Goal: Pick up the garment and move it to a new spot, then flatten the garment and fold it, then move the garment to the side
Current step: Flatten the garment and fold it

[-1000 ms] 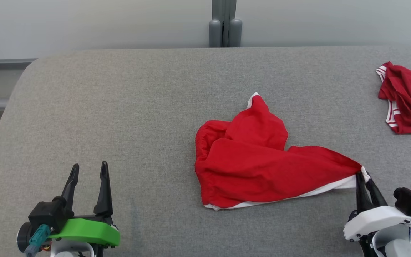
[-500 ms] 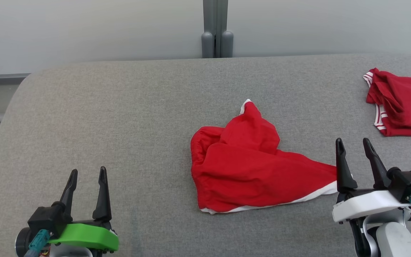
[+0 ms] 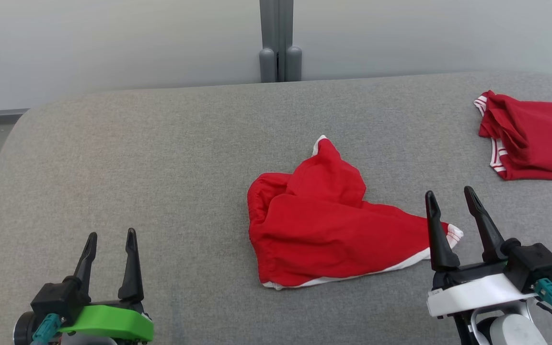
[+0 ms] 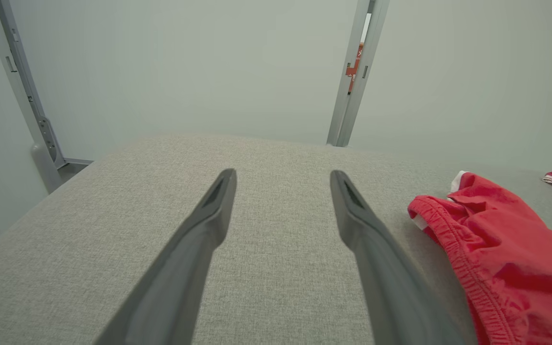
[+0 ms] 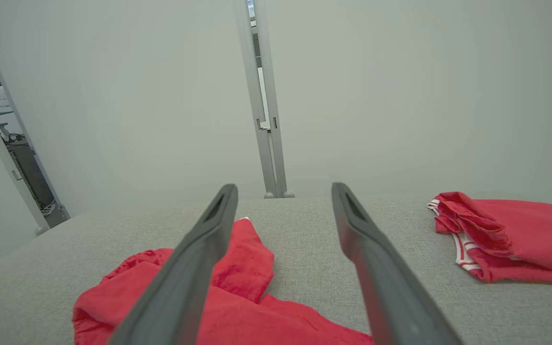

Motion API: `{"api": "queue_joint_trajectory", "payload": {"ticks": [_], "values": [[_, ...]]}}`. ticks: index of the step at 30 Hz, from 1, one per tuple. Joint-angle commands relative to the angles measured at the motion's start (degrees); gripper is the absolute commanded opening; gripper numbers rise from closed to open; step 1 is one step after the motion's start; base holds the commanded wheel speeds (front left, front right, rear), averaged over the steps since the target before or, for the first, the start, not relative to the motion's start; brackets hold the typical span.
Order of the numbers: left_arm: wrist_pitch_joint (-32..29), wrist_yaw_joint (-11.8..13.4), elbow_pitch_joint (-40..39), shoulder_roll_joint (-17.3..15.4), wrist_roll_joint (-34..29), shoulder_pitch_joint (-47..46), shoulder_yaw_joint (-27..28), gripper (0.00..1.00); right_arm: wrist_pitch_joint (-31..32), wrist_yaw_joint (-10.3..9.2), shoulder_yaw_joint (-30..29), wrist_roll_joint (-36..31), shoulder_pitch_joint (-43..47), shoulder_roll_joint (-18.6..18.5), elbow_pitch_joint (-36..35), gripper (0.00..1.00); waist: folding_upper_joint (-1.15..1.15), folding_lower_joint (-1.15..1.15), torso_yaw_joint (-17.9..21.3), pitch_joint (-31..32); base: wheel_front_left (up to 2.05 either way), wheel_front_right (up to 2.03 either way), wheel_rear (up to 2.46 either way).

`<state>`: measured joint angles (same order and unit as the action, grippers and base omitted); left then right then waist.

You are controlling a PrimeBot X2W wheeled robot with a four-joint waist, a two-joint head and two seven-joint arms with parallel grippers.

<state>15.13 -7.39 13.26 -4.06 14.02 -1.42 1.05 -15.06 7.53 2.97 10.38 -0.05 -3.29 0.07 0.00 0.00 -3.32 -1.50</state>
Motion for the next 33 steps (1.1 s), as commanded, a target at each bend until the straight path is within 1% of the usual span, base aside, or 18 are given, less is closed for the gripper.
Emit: {"api": "queue_joint_trajectory", "payload": {"ticks": [1, 14, 33], "values": [[-0.02, -0.19, -0.19, -0.35, -0.32, 0.86, 0.15, 1.0, -0.14, -0.1, 0.23, -0.1, 0.91, -0.01, -0.57, 1.0, 0.0, 0.0, 0.15, 0.08, 0.0, 0.0, 0.0], [-0.02, -0.19, -0.35, -0.38, -0.62, 1.21, 0.8, 1.0, -0.14, -0.1, -0.3, 0.31, 2.5, 0.33, -0.49, 1.0, 0.0, 0.0, 0.49, 0.57, 0.0, 0.0, 0.0], [-0.02, -0.19, -0.11, -0.56, -2.49, 1.72, 1.55, 1.0, -0.14, -0.1, -1.04, -1.82, 3.31, 0.37, 2.56, 1.0, 0.0, 0.0, 0.56, 1.46, 0.0, 0.0, 0.0]]}}
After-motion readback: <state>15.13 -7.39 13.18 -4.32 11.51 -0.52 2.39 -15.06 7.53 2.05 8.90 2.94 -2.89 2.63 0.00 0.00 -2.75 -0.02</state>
